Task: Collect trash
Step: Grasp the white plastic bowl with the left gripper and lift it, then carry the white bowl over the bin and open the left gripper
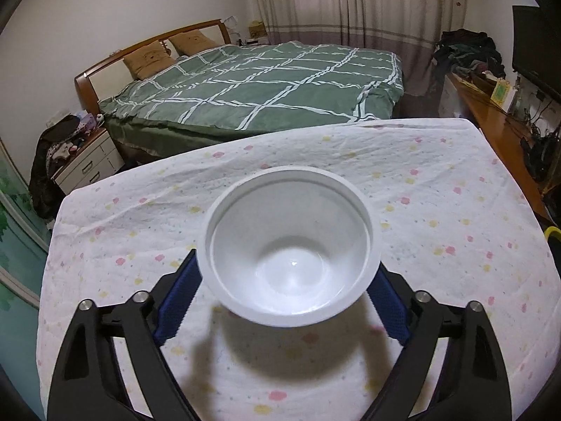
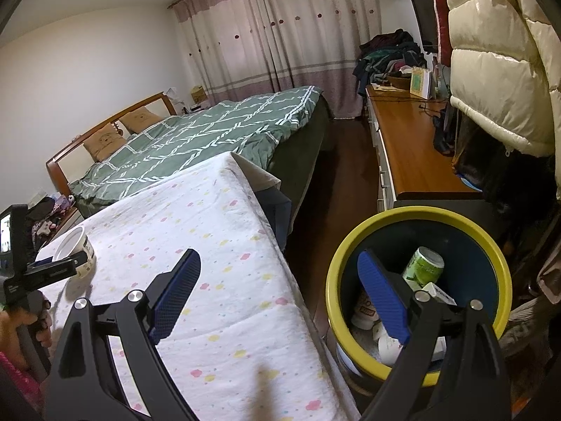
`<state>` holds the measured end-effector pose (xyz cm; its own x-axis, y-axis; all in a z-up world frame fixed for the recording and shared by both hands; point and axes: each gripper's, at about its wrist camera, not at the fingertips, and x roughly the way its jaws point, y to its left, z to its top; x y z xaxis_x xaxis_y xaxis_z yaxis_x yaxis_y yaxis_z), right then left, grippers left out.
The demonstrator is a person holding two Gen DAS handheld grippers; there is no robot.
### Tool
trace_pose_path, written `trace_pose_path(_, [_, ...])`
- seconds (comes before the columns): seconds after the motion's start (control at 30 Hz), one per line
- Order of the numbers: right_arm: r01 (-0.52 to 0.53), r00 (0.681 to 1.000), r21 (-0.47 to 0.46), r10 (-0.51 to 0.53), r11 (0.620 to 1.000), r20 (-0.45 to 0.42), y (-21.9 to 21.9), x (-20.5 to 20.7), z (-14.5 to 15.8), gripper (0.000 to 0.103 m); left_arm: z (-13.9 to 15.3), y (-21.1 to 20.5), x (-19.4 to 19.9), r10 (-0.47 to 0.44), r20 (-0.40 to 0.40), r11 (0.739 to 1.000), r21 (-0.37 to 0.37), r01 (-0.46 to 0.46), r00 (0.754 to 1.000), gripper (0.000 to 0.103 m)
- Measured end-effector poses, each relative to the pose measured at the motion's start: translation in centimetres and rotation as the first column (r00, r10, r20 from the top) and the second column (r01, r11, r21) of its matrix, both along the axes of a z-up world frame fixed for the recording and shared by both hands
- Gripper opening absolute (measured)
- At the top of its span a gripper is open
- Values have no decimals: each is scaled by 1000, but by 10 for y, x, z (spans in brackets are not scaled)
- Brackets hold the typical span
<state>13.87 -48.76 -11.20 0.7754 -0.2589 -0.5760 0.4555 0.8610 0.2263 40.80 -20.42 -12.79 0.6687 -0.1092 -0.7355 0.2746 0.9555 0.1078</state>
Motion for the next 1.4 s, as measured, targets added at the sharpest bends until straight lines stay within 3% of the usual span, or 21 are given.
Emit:
trace_pose_path(0.23, [-9,1000,7,9,1000,2,0,-1,0,86,1,-2,8,4,27,1000,-19,-4,1000,80])
trace_pose_path(0.4, [-10,1000,12,10,1000,2,-1,-1,0,86,12,-5,-8,-31,68,999,-11,31,997,80])
trace_pose_path(0.63, [29,999,1,-29,1000,32,-7,-14,7,86,45,-16,-67,-118,98,992,-43,123,988,80])
trace_pose_path(0.83, [40,998,-17,-39,999,52,-19,-64,22,87,69,-54,-130,-241,132,968,-35,247,962,80])
trace_pose_path(1.13, [155,987,-57,-152,986,45,-49,-174,32,87,76,-162,-198,-458,107,884,-50,465,883,80])
trace_pose_path(1.4, [254,966,-35,-252,967,47,-78,-227,27,88,56,-274,-230,-595,34,803,-31,595,803,80])
